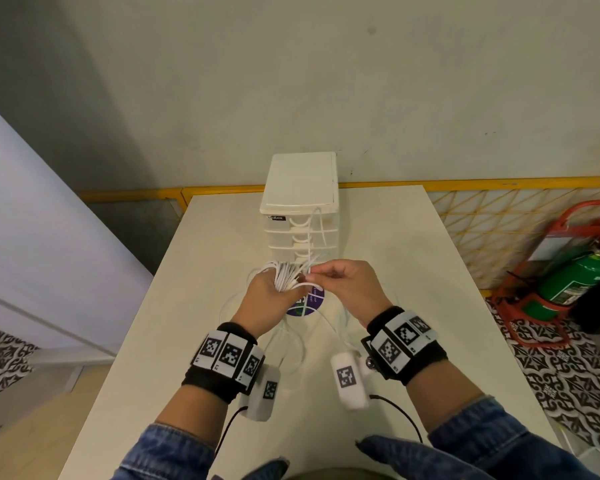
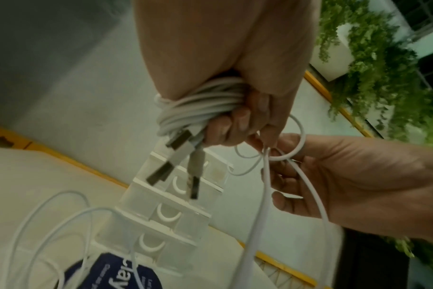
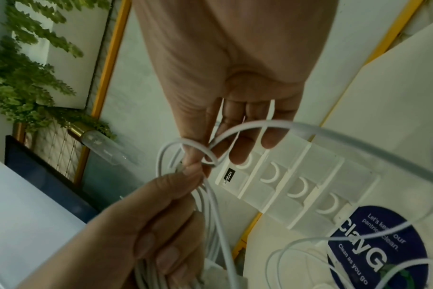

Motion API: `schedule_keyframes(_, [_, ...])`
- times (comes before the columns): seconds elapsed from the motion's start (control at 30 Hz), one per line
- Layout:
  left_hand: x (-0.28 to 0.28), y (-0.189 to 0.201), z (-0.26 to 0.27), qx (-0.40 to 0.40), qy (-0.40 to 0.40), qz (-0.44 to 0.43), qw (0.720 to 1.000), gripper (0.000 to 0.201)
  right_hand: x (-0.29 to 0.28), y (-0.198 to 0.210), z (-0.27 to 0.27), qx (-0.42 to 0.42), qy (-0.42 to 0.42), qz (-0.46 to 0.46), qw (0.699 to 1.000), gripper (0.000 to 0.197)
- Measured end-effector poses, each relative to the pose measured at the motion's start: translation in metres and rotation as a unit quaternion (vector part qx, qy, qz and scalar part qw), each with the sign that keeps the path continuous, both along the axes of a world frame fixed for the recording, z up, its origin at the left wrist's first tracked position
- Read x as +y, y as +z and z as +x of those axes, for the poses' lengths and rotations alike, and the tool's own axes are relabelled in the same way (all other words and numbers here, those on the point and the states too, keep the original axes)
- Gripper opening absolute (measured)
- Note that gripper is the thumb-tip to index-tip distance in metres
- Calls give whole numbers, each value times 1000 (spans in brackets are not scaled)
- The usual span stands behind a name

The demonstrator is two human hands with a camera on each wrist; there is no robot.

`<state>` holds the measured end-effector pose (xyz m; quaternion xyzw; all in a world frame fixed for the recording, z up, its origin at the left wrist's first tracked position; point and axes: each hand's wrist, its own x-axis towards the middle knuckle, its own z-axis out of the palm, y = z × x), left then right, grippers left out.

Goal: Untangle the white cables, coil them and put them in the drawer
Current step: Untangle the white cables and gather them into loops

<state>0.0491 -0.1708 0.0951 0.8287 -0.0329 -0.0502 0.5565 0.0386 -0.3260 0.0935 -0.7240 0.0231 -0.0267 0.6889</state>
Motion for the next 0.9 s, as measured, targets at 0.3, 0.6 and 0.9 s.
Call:
schedule_keyframes(0.3, [-1, 8, 3, 61, -34, -66, 995, 9, 2, -6, 0, -9, -5, -27, 1000, 6])
schedule_keyframes(0.6, [30, 1, 15, 2, 19, 131, 991, 21, -34, -5, 7, 17, -164, 104, 981, 8])
schedule_keyframes(0.9, [53, -5, 24, 2, 49, 152, 987, 26, -77, -51, 13, 92, -256, -219, 937, 19])
